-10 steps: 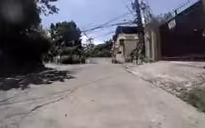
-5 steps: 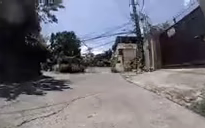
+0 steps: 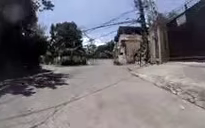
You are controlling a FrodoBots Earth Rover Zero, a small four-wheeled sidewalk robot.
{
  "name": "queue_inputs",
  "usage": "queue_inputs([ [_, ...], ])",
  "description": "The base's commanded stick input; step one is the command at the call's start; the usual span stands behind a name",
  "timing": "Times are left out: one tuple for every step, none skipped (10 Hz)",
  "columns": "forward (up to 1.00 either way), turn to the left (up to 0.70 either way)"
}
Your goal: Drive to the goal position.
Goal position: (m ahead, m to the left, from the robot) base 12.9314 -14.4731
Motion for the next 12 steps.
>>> queue_inputs([
  [1.0,0.04],
  [1.0,0.04],
  [1.0,0.04],
  [1.0,-0.17],
  [1.0,-0.25],
  [1.0,-0.08],
  [1.0,0.04],
  [1.0,0.04],
  [1.0,0.04],
  [1.0,0.04],
  [1.0,0.04],
  [1.0,0.04],
])
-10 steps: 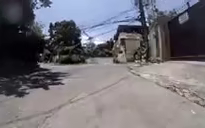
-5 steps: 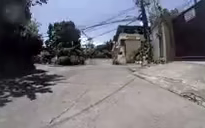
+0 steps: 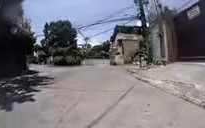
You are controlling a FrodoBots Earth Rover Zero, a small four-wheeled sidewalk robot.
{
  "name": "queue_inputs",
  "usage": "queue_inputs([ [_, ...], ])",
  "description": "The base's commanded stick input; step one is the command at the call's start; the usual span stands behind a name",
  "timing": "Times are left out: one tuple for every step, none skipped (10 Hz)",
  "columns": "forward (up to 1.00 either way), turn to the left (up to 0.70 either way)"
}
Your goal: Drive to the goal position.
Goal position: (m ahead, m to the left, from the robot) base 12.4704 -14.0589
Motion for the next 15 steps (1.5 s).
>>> queue_inputs([
  [1.0,0.04],
  [1.0,0.04],
  [1.0,0.04],
  [1.0,0.04],
  [1.0,0.04],
  [1.0,0.04],
  [1.0,0.04],
  [1.0,0.04],
  [1.0,0.04],
  [1.0,0.04],
  [1.0,0.04],
  [1.0,0.04],
  [1.0,0.04],
  [1.0,0.04],
  [1.0,0.04],
])
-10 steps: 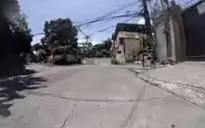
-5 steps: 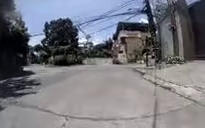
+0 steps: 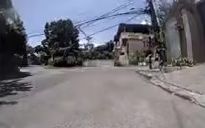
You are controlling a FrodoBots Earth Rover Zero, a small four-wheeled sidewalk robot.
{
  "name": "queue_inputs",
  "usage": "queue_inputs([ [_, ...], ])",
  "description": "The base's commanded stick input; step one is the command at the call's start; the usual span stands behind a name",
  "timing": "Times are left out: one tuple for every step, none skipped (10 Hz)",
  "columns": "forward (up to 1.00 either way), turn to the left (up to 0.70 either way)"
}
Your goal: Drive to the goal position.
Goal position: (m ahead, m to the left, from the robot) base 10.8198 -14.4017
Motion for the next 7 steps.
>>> queue_inputs([
  [1.0,0.04],
  [1.0,0.04],
  [1.0,0.04],
  [1.0,0.02],
  [1.0,-0.05],
  [1.0,-0.12],
  [1.0,-0.19],
])
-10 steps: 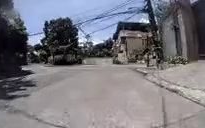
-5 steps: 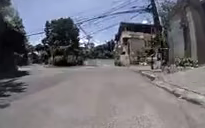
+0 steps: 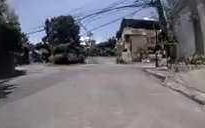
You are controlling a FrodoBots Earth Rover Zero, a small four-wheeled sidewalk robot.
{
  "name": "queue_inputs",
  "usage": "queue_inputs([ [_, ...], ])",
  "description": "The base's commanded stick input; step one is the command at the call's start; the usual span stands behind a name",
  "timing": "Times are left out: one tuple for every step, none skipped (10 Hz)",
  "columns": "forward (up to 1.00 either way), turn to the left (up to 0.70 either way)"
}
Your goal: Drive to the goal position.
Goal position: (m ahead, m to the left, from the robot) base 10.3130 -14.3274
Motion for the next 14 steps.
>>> queue_inputs([
  [1.0,-0.26],
  [1.0,-0.33],
  [1.0,-0.36],
  [1.0,-0.36],
  [1.0,-0.36],
  [1.0,-0.2],
  [1.0,0.04],
  [1.0,0.04],
  [1.0,0.04],
  [1.0,0.04],
  [1.0,0.04],
  [1.0,0.04],
  [1.0,0.04],
  [1.0,0.04],
])
